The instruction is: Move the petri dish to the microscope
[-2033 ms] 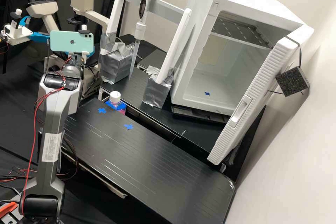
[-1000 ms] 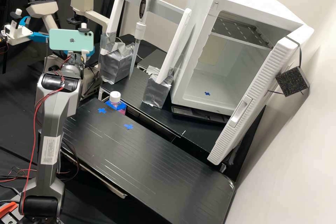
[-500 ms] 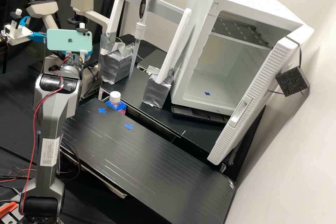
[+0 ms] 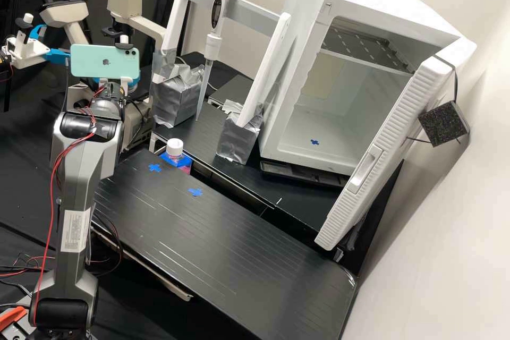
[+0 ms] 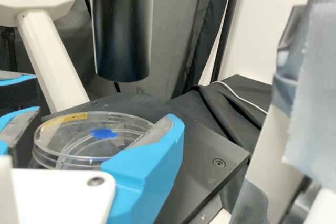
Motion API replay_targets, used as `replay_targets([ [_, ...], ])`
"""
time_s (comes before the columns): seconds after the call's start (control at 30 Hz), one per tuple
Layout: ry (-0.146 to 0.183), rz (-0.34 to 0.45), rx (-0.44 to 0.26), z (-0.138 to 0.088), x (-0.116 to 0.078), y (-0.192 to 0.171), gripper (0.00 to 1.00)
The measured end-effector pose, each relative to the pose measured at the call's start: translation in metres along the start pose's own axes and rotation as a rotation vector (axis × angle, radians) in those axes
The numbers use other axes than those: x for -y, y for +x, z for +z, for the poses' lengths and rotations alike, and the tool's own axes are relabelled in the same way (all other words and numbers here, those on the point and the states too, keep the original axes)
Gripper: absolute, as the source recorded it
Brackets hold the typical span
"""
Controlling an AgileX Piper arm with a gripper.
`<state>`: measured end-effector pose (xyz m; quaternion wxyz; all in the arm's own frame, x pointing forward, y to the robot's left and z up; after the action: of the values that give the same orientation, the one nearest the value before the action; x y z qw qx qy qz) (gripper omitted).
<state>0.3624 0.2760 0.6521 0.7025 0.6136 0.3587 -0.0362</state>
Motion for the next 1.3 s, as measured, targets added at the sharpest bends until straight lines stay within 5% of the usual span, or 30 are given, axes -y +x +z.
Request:
replay_targets([
  [0.97,0.007,-0.008,0.023,0.011,0.006,-0.017,1.0],
  [1.3,0.054,0.138,-0.145,-0.016,-0.013,-0.089,1.0],
])
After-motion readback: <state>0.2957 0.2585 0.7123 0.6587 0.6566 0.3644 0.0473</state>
